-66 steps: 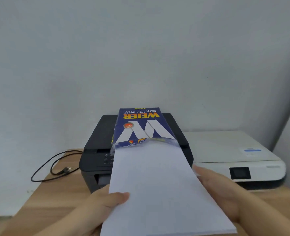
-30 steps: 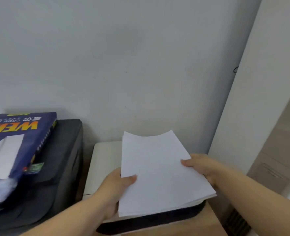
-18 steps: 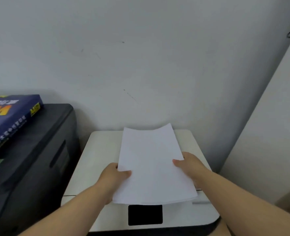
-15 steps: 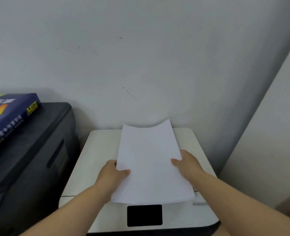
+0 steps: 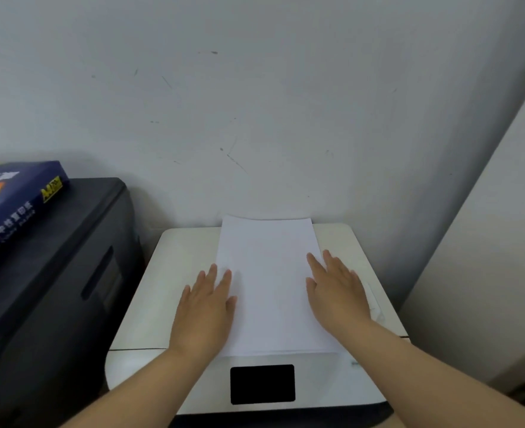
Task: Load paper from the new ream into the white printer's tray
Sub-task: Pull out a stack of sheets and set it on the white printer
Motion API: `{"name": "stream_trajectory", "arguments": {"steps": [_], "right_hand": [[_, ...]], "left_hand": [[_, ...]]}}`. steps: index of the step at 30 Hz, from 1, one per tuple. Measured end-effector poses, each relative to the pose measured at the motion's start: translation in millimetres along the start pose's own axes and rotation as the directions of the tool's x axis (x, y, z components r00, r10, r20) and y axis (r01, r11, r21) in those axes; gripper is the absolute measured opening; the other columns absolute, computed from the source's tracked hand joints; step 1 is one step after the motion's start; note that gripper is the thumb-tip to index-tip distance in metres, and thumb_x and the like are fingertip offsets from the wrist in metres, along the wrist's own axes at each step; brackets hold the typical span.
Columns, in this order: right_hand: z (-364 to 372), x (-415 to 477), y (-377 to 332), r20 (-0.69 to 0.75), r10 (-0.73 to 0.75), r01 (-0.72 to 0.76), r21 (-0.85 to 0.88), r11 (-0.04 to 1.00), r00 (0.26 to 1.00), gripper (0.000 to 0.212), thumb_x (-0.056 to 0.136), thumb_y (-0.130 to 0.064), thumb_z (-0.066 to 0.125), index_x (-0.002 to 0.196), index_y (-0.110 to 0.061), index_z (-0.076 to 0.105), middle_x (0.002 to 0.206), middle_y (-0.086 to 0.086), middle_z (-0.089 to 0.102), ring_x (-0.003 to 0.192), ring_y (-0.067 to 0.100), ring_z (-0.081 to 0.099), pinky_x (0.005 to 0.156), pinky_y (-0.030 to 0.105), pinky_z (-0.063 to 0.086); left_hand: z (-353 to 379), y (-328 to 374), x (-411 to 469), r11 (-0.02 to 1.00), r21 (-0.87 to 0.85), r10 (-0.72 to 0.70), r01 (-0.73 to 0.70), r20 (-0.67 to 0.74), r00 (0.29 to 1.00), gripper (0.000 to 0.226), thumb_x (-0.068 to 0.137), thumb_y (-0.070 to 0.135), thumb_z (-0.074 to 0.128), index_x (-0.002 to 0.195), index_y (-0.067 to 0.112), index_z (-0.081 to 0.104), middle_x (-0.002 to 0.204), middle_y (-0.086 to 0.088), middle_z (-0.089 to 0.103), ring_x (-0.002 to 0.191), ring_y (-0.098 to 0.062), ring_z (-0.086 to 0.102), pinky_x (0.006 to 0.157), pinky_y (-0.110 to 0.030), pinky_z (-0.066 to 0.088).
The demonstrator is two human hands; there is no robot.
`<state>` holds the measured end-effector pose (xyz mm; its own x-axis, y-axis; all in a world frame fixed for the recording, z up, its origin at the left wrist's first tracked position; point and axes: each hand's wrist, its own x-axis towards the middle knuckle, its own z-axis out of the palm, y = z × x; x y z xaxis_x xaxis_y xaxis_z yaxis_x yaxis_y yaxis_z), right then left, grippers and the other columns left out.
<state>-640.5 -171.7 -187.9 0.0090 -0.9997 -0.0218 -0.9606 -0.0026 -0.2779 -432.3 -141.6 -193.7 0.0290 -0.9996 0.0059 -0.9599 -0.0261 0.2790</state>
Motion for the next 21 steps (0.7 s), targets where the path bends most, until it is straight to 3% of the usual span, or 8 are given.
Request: {"name": "stream_trajectory", "arguments": {"steps": [4, 10, 18, 21], "right_hand": [[12, -7, 2, 0.148, 0.023, -0.017, -0.04, 0.999, 0.989, 0.053, 0.099, -0.034, 0.012, 0.149, -0.026, -0.002, 0.159, -0.003, -0.011, 0.147, 0.015, -0.007, 0.119, 0.043, -0.002], [14, -7, 3, 0.179, 0.041, -0.037, -0.026, 0.999, 0.983, 0.054, 0.099, -0.036, 0.011, 0.149, -0.025, -0.002, 0.159, -0.003, -0.012, 0.147, 0.015, -0.008, 0.119, 0.043, -0.002], [-12, -48, 9, 0.015, -0.019, 0.016, 0.207, 0.978, 1.0, 0.054, 0.1, -0.037, 0.023, 0.15, -0.023, 0.007, 0.16, -0.002, 0.002, 0.147, 0.015, 0.001, 0.119, 0.037, 0.004], [-5, -83, 20, -0.055, 0.02, -0.003, 0.3, 0.954, 0.998, 0.055, 0.099, -0.036, 0.031, 0.149, -0.02, 0.015, 0.158, -0.004, 0.014, 0.146, 0.014, 0.011, 0.119, 0.034, 0.01]], "left_hand": [[9, -5, -4, 0.998, 0.044, 0.03, -0.037, 0.16, 0.987, 0.053, 0.098, 0.038, 0.012, 0.148, 0.026, -0.001, 0.159, 0.001, -0.007, 0.146, -0.018, -0.004, 0.118, -0.037, 0.002], [6, -6, -2, 0.999, 0.028, 0.029, -0.035, 0.217, 0.976, 0.054, 0.098, 0.039, 0.014, 0.148, 0.026, -0.002, 0.158, 0.001, -0.01, 0.146, -0.017, -0.007, 0.118, -0.037, -0.001], [-8, -30, -41, 0.997, -0.022, 0.072, -0.072, 0.004, 0.997, 0.054, 0.098, 0.039, 0.019, 0.148, 0.026, 0.003, 0.159, 0.001, -0.003, 0.146, -0.019, -0.002, 0.118, -0.036, 0.003], [-6, -43, -72, 0.992, -0.121, 0.036, -0.045, -0.076, 0.997, 0.054, 0.097, 0.038, 0.027, 0.147, 0.025, 0.011, 0.159, 0.002, 0.002, 0.146, -0.017, 0.003, 0.118, -0.034, 0.006]]}}
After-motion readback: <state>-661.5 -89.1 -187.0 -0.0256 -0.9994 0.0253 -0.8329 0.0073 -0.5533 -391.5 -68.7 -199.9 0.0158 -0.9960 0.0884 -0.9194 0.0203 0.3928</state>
